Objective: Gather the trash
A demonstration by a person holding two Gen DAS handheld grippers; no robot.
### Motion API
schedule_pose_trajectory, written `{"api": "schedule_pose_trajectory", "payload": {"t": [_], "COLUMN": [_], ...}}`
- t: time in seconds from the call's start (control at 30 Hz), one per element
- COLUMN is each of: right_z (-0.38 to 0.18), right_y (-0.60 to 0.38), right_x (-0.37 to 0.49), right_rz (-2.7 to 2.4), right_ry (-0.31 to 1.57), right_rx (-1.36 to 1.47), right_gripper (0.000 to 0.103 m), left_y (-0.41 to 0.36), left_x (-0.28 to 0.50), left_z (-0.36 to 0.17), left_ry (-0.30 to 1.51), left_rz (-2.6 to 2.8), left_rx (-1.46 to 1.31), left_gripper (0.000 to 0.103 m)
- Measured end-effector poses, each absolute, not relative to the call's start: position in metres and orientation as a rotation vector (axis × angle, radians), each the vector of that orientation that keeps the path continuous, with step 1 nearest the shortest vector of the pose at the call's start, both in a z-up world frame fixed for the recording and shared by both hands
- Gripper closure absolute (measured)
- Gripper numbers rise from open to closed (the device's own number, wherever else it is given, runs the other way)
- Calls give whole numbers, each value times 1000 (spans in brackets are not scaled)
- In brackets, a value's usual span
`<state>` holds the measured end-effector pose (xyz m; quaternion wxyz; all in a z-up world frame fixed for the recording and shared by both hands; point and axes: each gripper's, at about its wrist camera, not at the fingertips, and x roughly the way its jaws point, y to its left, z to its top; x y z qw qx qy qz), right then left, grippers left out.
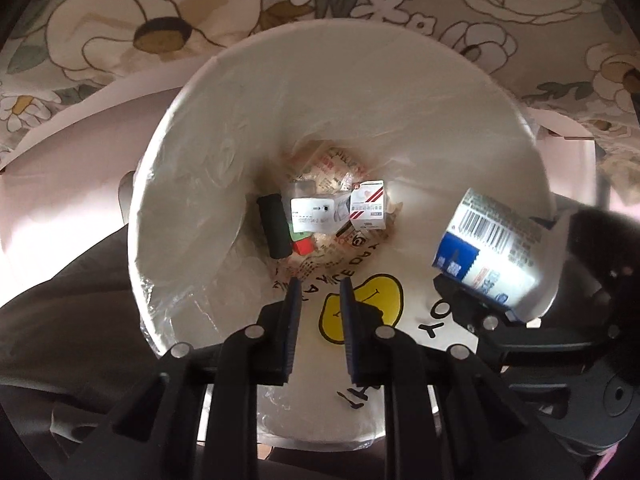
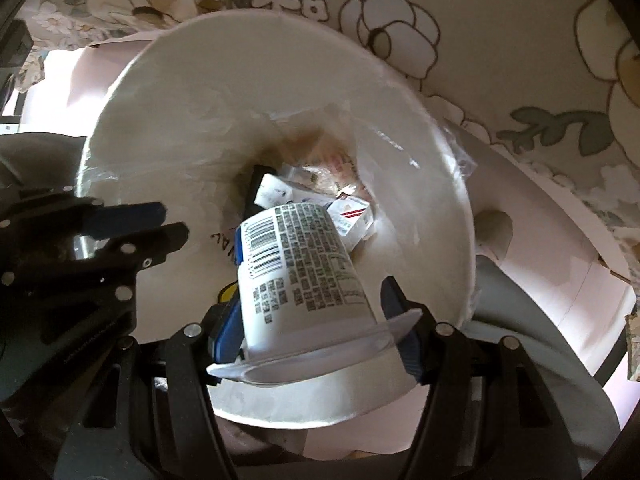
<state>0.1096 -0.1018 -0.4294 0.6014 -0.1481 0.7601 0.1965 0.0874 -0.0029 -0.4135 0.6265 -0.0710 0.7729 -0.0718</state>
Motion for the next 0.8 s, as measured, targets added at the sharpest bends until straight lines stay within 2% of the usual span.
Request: {"api": "schedule_pose_trajectory", "payload": {"t": [0.47,0.6,0.8], "right_z": [-431,-411,-376], "right_y": [-104,-104,-108], "right_x": [109,108,100], "right_rz": [455,448,472], "right_ry": [1759,1706,1648], "right_rx": [-324,-354,-331], "right_gripper": [37,37,37], "left_y": [1,2,3], "left_x": [86,83,78], "left_z": [-413,-408,-378], "left_ry": [1772,1761,1686], "left_rz": [-136,-134,-166], "left_rx": [-154,-144,-72], "left_gripper": [66,59,57]}}
